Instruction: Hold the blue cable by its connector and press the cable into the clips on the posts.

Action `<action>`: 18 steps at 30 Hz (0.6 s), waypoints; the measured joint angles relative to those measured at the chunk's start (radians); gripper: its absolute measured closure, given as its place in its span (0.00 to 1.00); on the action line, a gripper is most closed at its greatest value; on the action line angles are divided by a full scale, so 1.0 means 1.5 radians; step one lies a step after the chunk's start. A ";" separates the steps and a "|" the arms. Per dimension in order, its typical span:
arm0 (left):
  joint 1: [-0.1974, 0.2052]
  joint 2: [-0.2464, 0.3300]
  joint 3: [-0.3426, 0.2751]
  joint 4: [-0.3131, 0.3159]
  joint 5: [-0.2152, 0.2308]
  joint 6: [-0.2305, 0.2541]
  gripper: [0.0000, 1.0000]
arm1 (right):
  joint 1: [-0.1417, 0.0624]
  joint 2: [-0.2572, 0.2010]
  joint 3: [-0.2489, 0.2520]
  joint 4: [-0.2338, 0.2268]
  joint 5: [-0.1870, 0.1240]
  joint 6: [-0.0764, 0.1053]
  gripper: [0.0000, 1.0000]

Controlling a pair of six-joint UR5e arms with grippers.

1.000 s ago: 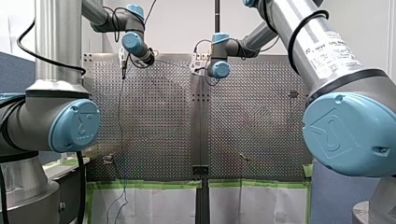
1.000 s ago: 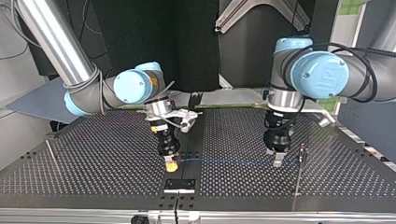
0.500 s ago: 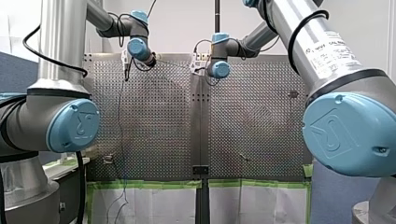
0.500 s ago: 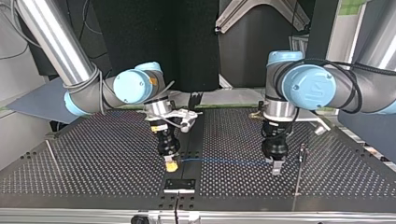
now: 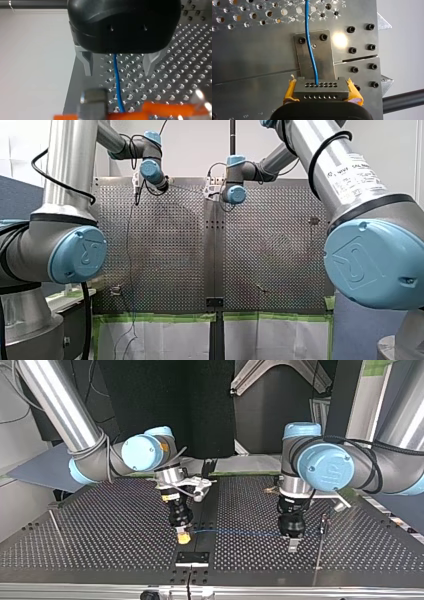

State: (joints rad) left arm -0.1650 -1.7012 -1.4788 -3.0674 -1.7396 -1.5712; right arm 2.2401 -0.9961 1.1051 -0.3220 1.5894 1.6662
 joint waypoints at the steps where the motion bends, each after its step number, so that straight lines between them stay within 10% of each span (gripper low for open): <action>1: 0.000 0.000 0.000 0.000 -0.001 0.000 0.02 | 0.000 0.000 0.000 0.000 0.000 0.000 1.00; 15: 0.001 0.000 0.000 0.002 -0.015 0.002 0.02 | 0.000 0.000 0.000 0.001 0.000 -0.001 1.00; 18: 0.000 0.000 0.000 0.002 -0.016 0.002 0.24 | 0.000 0.000 0.000 0.001 0.000 0.000 1.00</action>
State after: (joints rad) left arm -0.1646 -1.7017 -1.4784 -3.0645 -1.7634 -1.5688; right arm 2.2396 -0.9956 1.1052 -0.3207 1.5894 1.6657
